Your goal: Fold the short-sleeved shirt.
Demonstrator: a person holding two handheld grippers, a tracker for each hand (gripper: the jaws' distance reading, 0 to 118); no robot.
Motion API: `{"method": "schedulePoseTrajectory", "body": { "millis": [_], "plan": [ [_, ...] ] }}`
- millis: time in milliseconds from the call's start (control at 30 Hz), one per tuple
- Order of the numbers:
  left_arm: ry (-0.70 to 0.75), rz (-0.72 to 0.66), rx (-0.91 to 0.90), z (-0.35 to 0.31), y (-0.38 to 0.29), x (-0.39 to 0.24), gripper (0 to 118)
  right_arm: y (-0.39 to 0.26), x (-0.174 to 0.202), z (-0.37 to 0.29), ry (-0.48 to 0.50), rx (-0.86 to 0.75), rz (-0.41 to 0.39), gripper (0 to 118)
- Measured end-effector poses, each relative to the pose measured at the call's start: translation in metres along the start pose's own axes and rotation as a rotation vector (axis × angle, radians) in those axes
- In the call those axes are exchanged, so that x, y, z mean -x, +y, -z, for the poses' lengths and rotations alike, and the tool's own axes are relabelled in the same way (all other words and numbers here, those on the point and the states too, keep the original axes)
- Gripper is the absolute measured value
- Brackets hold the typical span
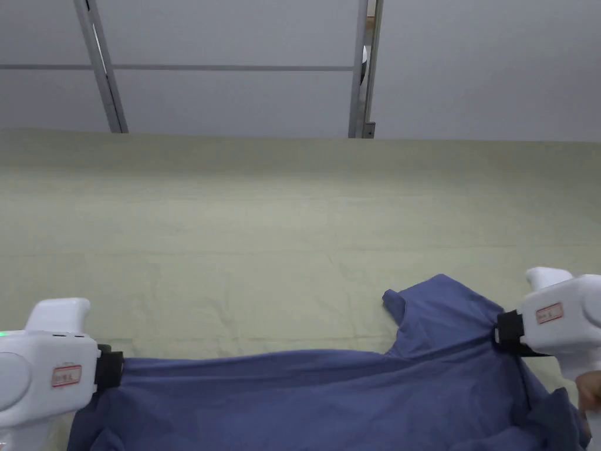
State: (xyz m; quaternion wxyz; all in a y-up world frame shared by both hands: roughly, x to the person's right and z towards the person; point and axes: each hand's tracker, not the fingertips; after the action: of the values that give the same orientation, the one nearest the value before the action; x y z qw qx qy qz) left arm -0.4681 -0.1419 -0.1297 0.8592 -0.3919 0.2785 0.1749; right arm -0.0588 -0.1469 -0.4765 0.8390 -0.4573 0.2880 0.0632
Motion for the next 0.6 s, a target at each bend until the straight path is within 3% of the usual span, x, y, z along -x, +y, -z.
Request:
{"method": "schedulePoseTrajectory", "body": {
  "millis": [167, 300, 433, 567, 600],
  "plan": [
    [-0.033, -0.01, -0.065, -0.066, -0.022, 0.012, 4, -0.034, -0.012, -0.101, 0.061, -0.129, -0.08, 4],
    [-0.05, -0.007, -0.048, -0.103, -0.066, 0.015, 4, -0.083, -0.02, -0.154, 0.032, -0.143, -0.091, 4],
    [-0.04, -0.005, 0.069, -0.1, -0.127, 0.021, 4, -0.146, -0.021, -0.155, 0.015, -0.016, -0.127, 4],
    [-0.039, -0.041, 0.162, -0.073, -0.172, 0.03, 4, -0.196, -0.026, -0.12, -0.005, 0.136, -0.112, 4],
    [-0.029, -0.049, 0.161, -0.069, -0.176, 0.03, 4, -0.204, -0.028, -0.114, 0.003, 0.143, -0.142, 4]
  ]
}}
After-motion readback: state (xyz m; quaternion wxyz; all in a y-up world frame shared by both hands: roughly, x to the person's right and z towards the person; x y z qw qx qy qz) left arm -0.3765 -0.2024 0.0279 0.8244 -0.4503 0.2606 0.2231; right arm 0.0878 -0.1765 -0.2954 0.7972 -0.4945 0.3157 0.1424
